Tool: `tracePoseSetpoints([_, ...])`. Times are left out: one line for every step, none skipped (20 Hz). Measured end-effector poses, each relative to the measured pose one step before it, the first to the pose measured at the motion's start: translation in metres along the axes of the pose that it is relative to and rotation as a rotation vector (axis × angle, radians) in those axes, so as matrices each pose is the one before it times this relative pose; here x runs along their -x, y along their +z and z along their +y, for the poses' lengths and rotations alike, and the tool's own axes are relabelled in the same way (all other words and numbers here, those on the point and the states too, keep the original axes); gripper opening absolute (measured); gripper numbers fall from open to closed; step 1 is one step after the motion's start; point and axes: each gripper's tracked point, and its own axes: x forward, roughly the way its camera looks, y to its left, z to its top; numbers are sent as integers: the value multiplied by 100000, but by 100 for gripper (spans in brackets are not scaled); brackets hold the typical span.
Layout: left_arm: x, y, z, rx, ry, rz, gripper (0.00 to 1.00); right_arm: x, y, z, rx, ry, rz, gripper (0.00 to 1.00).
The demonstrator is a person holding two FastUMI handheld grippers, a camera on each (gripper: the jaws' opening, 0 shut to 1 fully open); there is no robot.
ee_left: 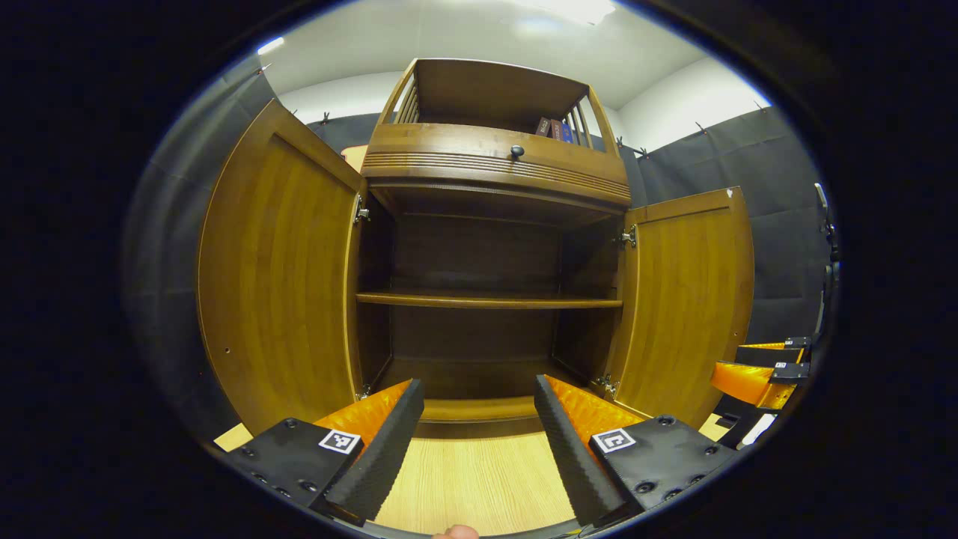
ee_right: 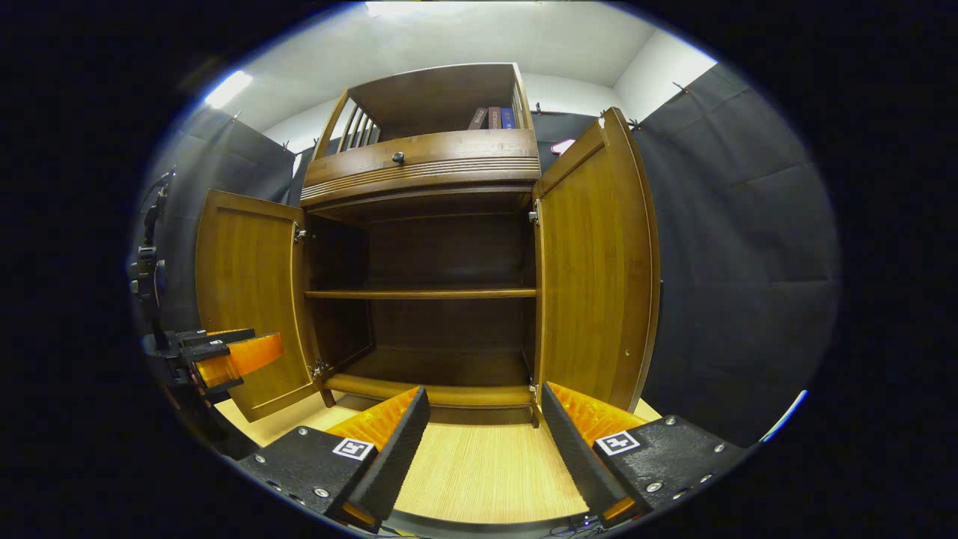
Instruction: Open the right door of the double-door shoe cabinet with the right hand, and open the left door with the left hand.
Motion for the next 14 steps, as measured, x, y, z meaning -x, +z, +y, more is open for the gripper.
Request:
tracePoseSetpoints([68, 85, -166, 91, -90, 3, 94, 136, 25, 35, 113, 103, -254, 92])
tracePoseSetpoints([62, 117, -45, 140, -74, -201, 94, -85, 110, 47, 109, 86, -188, 92])
tracePoseSetpoints([155, 22, -54, -113, 44, -220, 94, -4, -62, 43, 126, 50, 86, 92])
tracePoseSetpoints([6, 55, 74, -239, 353, -137, 94, 54, 3, 67, 64, 181, 44, 92])
tracePoseSetpoints([164, 30, -42, -81, 207, -46, 94, -76, -37, 97, 2, 274, 324, 92])
tracePoseSetpoints([142, -27, 97, 50, 522, 88, 94, 54, -43, 96, 50, 196, 169, 92])
tracePoseSetpoints([34, -36, 102, 108, 461, 206, 94, 54, -1, 143, 237, 149, 174, 92])
tracePoseSetpoints([32, 38, 150, 1, 668, -185, 94, -52, -137, 102, 632, 184, 138, 92])
tracePoseSetpoints([154, 124, 132, -4, 322, -397, 94, 38, -39, 98, 827, -13, 99, 92])
tracePoseSetpoints([146, -42, 62, 32, -38, -57, 94, 14, -50, 62, 799, -157, -57, 92])
tracePoseSetpoints([189, -61, 179, 22, 149, -194, 94, 8, -83, 157, 495, 69, 16, 92])
tracePoseSetpoints([-34, 49, -24, 19, 107, -116, 94, -7, -65, 105, 164, 191, 80, 92])
tracePoseSetpoints([-43, -59, 37, -102, 258, 246, 94, -52, -51, 151, -35, 205, 169, 92])
tracePoseSetpoints([-36, -86, 64, -19, 205, 221, 94, -51, -134, 32, -20, 28, 230, 98])
